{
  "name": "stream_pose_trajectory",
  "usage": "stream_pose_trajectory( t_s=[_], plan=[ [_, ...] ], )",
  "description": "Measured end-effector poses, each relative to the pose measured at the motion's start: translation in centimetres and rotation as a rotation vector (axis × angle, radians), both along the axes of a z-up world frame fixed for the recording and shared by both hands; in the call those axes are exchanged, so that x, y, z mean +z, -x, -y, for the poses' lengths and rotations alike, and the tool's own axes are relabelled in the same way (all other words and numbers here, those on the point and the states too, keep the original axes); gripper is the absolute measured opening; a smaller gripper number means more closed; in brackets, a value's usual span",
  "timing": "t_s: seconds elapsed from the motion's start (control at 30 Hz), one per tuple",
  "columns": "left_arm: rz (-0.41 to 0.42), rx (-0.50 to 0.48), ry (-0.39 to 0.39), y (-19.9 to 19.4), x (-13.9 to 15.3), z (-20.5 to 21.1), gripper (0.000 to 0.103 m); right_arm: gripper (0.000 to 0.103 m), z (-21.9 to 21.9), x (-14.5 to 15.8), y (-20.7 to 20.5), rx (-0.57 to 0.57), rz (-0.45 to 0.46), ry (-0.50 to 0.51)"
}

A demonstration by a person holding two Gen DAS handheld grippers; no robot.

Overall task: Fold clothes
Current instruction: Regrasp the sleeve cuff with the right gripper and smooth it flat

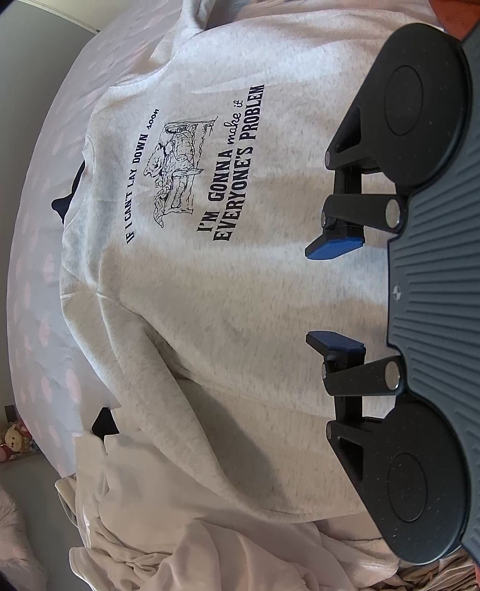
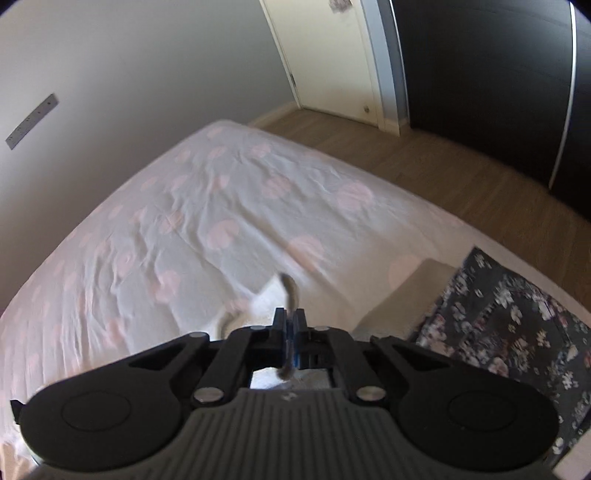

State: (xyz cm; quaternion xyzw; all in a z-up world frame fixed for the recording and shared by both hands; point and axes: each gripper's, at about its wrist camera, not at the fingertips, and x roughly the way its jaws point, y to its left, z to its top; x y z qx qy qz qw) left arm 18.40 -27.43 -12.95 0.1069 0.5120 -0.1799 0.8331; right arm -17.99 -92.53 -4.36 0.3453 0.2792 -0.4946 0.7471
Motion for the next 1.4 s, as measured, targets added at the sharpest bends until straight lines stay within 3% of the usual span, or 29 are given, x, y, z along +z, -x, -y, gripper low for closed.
stream_pose_trajectory(
  t_s=[0.1, 0.23, 0.4, 0.43, 0.47, 0.57, 0.7, 0.87, 0.93, 1.0, 1.07, 1.4],
  plan=[
    [-0.005, 0.017, 0.0, -0.2, -0.2, -0.4, 0.04, 0.0, 0.6, -1.5, 1.2, -0.028, -0.114, 0.005],
    [-0.015, 0.025, -0.016, -0.5, -0.5, -0.7, 0.04, 0.0, 0.5, -5.3, 2.9, -0.03, -0.069, -0.088],
    [-0.016, 0.026, -0.017, -0.8, -0.6, -0.7, 0.04, 0.017, -2.0, -6.7, 2.5, 0.044, 0.038, -0.108],
    [-0.017, 0.025, -0.018, -0.8, -0.7, -0.6, 0.04, 0.031, -2.3, -6.8, 2.2, 0.066, 0.047, -0.105],
    [-0.02, 0.022, -0.018, -0.8, -0.8, -0.5, 0.04, 0.037, -2.8, -6.7, 1.9, 0.08, 0.056, -0.097],
    [-0.032, 0.007, -0.02, -0.7, -1.2, -0.1, 0.04, 0.037, -3.9, -6.3, 0.4, 0.151, 0.074, -0.064],
    [-0.05, -0.005, -0.019, -0.5, -1.7, 0.4, 0.04, 0.047, -5.0, -6.8, -2.4, 0.218, 0.045, -0.082],
    [-0.047, -0.006, -0.02, -0.2, -1.4, 0.2, 0.04, 0.052, -5.7, -8.7, -6.0, 0.245, -0.088, -0.067],
    [-0.049, -0.002, -0.019, -0.2, -1.4, 0.0, 0.041, 0.049, -6.1, -9.5, -7.0, 0.251, -0.186, -0.037],
    [-0.053, 0.0, -0.016, -0.2, -1.5, -0.1, 0.041, 0.037, -6.7, -10.2, -7.6, 0.281, -0.275, -0.003],
    [-0.057, 0.002, -0.013, -0.2, -1.6, -0.2, 0.041, 0.011, -7.5, -10.3, -7.7, 0.326, -0.327, 0.027],
    [-0.06, -0.013, 0.007, 0.3, -1.5, -0.2, 0.041, 0.007, -11.6, -6.4, -3.6, 0.382, -0.255, 0.076]
  ],
)
